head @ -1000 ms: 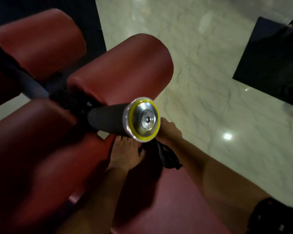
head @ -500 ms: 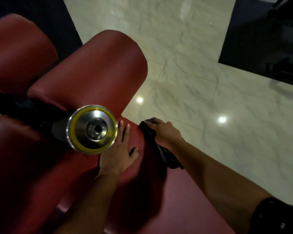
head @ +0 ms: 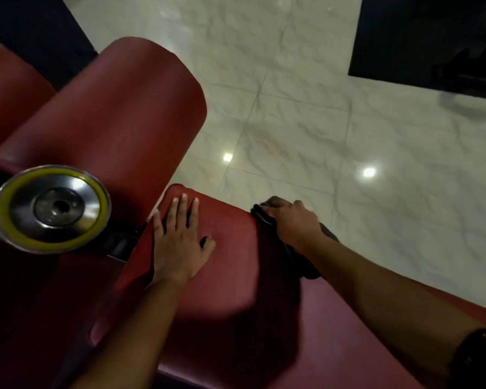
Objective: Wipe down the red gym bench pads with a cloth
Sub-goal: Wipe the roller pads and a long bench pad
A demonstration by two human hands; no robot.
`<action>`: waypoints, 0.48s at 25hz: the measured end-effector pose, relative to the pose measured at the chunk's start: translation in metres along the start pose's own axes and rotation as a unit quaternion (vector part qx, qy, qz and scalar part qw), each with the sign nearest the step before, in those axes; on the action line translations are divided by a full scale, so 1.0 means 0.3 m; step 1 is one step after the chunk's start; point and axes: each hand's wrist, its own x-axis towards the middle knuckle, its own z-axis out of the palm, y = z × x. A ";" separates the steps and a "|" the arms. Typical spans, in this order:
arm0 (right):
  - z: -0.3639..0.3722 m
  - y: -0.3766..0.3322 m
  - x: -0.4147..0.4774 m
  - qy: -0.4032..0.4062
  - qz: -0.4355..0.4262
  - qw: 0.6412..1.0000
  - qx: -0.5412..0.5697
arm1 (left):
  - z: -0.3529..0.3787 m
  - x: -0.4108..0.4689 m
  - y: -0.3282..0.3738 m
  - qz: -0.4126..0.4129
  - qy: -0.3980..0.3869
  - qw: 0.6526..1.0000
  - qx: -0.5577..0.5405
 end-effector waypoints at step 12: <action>0.076 0.228 -0.134 0.010 -0.010 1.000 -0.015 | 0.018 0.049 0.248 0.035 0.003 0.999 -0.024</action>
